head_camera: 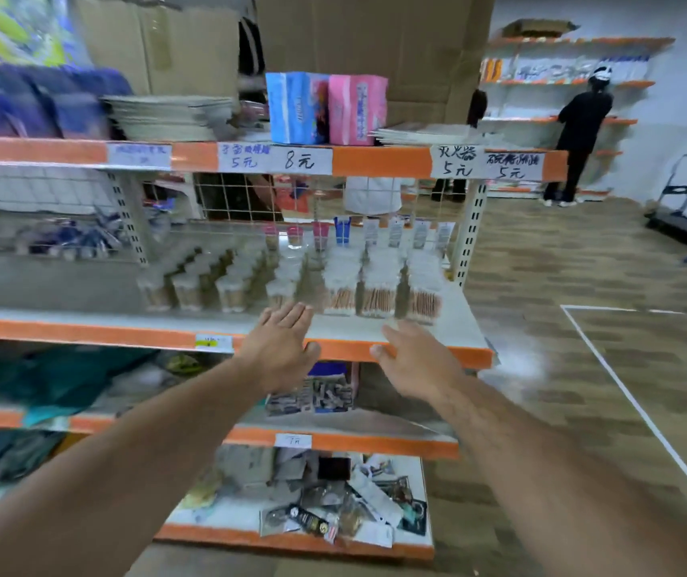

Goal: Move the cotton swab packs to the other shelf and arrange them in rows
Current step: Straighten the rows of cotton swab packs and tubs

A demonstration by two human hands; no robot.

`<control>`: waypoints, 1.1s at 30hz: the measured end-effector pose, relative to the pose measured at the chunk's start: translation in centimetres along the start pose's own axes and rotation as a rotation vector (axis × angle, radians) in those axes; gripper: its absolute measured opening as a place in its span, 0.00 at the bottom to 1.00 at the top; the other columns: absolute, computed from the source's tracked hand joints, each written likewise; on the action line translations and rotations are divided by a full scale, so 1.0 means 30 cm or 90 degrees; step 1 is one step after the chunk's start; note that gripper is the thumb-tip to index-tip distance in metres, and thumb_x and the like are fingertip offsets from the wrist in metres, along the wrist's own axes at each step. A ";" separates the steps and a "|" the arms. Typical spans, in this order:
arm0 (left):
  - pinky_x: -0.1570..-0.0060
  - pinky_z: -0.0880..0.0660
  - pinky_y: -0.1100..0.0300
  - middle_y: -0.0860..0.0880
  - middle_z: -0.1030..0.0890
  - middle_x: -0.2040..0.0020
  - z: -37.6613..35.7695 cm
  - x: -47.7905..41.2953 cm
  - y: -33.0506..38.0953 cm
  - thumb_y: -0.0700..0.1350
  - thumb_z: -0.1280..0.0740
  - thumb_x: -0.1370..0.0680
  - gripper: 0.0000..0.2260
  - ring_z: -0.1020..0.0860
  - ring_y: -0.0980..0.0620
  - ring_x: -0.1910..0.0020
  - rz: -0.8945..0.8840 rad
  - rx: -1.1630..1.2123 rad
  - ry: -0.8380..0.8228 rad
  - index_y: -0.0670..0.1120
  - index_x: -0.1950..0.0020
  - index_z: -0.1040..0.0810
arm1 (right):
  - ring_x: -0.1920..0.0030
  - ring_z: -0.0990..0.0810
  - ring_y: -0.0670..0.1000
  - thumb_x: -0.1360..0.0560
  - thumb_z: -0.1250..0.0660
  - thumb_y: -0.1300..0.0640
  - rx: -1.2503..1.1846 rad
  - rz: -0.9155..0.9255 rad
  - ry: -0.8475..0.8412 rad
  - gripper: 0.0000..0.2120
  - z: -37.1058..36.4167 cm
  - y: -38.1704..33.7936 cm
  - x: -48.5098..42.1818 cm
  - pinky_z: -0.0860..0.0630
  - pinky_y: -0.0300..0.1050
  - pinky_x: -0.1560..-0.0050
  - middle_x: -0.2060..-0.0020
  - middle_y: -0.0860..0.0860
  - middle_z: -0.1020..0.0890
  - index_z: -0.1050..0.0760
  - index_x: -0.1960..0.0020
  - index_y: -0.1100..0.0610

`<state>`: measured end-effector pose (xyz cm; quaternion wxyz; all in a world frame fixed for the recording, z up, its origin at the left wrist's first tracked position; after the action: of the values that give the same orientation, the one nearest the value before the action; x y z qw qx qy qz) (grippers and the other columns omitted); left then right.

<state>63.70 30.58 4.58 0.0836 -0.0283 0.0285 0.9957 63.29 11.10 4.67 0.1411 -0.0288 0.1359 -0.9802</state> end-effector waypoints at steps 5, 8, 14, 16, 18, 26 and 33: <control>0.22 0.59 0.52 0.50 0.54 0.19 0.042 0.118 -0.026 0.57 0.52 0.18 0.30 0.57 0.53 0.21 0.019 -0.005 0.006 0.48 0.19 0.56 | 0.22 0.49 0.51 0.18 0.51 0.39 0.003 0.026 0.021 0.28 0.005 -0.086 0.084 0.46 0.49 0.25 0.21 0.50 0.44 0.43 0.21 0.49; 0.22 0.60 0.52 0.50 0.54 0.19 0.062 0.150 -0.026 0.56 0.52 0.18 0.30 0.57 0.53 0.21 0.011 -0.004 0.013 0.47 0.19 0.55 | 0.22 0.49 0.51 0.18 0.51 0.39 0.002 0.024 0.012 0.28 0.001 -0.111 0.100 0.47 0.50 0.25 0.21 0.50 0.44 0.44 0.21 0.49; 0.23 0.61 0.53 0.50 0.54 0.19 0.108 0.215 -0.100 0.56 0.53 0.18 0.29 0.57 0.54 0.21 0.014 0.012 0.034 0.47 0.19 0.55 | 0.22 0.48 0.51 0.18 0.51 0.38 0.014 0.031 0.002 0.29 -0.014 -0.203 0.060 0.47 0.51 0.24 0.22 0.50 0.43 0.42 0.21 0.50; 0.22 0.60 0.52 0.50 0.54 0.19 0.116 0.242 -0.170 0.56 0.53 0.18 0.30 0.57 0.54 0.21 0.031 0.012 0.039 0.48 0.19 0.55 | 0.22 0.47 0.50 0.18 0.50 0.39 0.014 0.052 0.008 0.29 -0.023 -0.275 0.031 0.47 0.49 0.25 0.22 0.50 0.41 0.41 0.22 0.50; 0.22 0.59 0.51 0.50 0.53 0.19 0.116 0.264 -0.259 0.57 0.54 0.18 0.30 0.57 0.54 0.21 0.053 0.014 0.040 0.47 0.19 0.55 | 0.23 0.45 0.49 0.18 0.49 0.39 0.019 0.084 0.015 0.28 -0.039 -0.363 -0.001 0.46 0.48 0.25 0.23 0.49 0.39 0.40 0.22 0.52; 0.22 0.58 0.51 0.50 0.52 0.19 0.061 0.245 -0.634 0.57 0.52 0.18 0.30 0.55 0.53 0.20 0.097 0.037 0.043 0.47 0.19 0.53 | 0.23 0.44 0.50 0.18 0.47 0.40 0.036 0.135 -0.018 0.28 -0.164 -0.682 -0.187 0.46 0.47 0.25 0.23 0.50 0.39 0.39 0.22 0.51; 0.23 0.60 0.51 0.49 0.52 0.19 0.015 0.093 -1.053 0.55 0.50 0.18 0.31 0.55 0.53 0.20 0.075 0.040 0.014 0.46 0.19 0.53 | 0.22 0.44 0.51 0.19 0.45 0.40 0.019 0.082 -0.040 0.29 -0.284 -0.962 -0.489 0.43 0.48 0.26 0.22 0.52 0.40 0.41 0.22 0.50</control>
<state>66.24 62.17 3.20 0.0255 -0.0350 0.0627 0.9971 68.79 44.11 4.12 0.2088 -0.0490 0.1183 -0.9695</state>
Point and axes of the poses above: each hand's wrist, its own x-axis away from the middle knuckle, its own z-axis out of the back of the hand, y = z × x, the point moved 9 cm from there along -x, towards the middle knuckle
